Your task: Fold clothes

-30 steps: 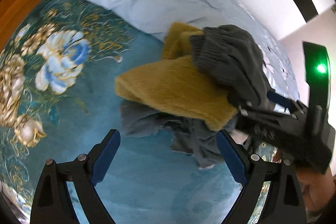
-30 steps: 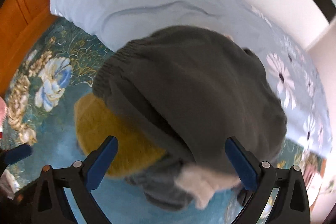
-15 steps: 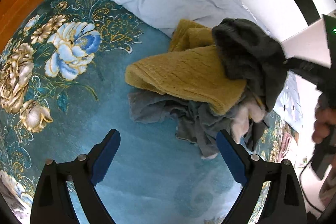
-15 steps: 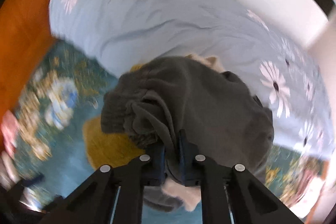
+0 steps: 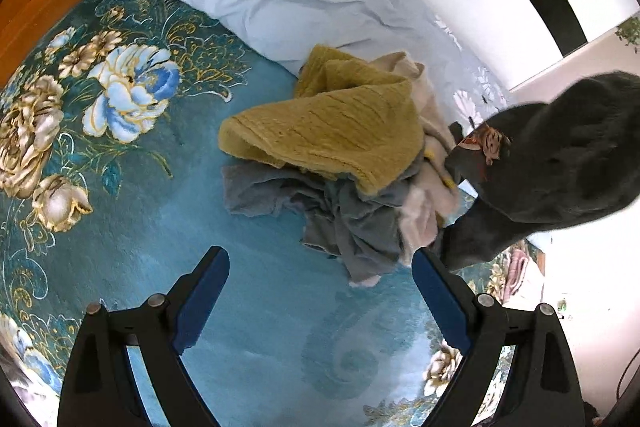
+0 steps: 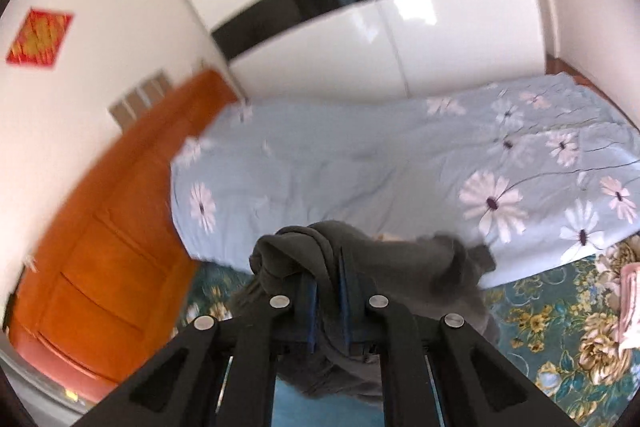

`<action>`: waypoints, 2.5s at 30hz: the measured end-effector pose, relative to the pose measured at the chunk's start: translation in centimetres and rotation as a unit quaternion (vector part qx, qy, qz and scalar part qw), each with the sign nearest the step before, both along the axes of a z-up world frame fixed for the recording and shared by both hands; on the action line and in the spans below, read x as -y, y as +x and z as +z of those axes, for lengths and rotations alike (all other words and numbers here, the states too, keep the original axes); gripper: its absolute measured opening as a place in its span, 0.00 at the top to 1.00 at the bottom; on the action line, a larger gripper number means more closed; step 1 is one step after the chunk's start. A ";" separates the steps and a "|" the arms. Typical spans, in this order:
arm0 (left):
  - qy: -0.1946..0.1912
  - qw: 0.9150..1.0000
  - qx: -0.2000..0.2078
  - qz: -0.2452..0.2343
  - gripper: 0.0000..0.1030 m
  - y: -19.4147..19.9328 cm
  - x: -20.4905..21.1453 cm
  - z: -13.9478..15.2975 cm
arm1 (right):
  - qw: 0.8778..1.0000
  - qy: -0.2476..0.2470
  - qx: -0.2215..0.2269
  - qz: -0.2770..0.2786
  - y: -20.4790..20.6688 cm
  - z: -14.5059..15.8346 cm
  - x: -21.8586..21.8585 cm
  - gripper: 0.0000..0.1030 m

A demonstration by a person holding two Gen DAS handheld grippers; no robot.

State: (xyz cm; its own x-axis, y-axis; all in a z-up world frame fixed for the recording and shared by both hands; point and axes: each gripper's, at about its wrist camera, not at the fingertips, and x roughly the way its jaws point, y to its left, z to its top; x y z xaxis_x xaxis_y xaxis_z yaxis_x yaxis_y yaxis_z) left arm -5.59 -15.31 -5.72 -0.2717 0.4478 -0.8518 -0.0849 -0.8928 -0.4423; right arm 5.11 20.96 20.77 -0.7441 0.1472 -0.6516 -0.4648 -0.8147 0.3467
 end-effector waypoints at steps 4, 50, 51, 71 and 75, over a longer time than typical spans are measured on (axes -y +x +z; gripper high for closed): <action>0.010 0.997 -0.053 -0.060 0.10 1.7 -3.4 3.1 | 0.999 0.002 -0.022 -0.028 5.5 1.8 -0.6 0.91; -0.054 0.991 -0.040 0.117 0.10 7.9 8.9 4.5 | 0.987 -0.119 -0.096 -0.050 18.5 -3.3 -4.4 0.91; -0.055 0.993 -0.029 0.103 0.10 7.9 7.5 3.9 | 0.987 -0.121 -0.072 -0.077 20.1 -5.3 -5.6 0.91; -0.008 0.961 0.241 0.134 0.10 9.2 -6.7 -10.3 | 0.848 -0.287 0.190 -0.404 47.9 -32.9 -18.5 0.91; 0.003 0.950 0.273 0.151 0.10 7.8 -9.9 -13.0 | 0.849 -0.288 0.202 -0.394 47.7 -33.4 -18.9 0.89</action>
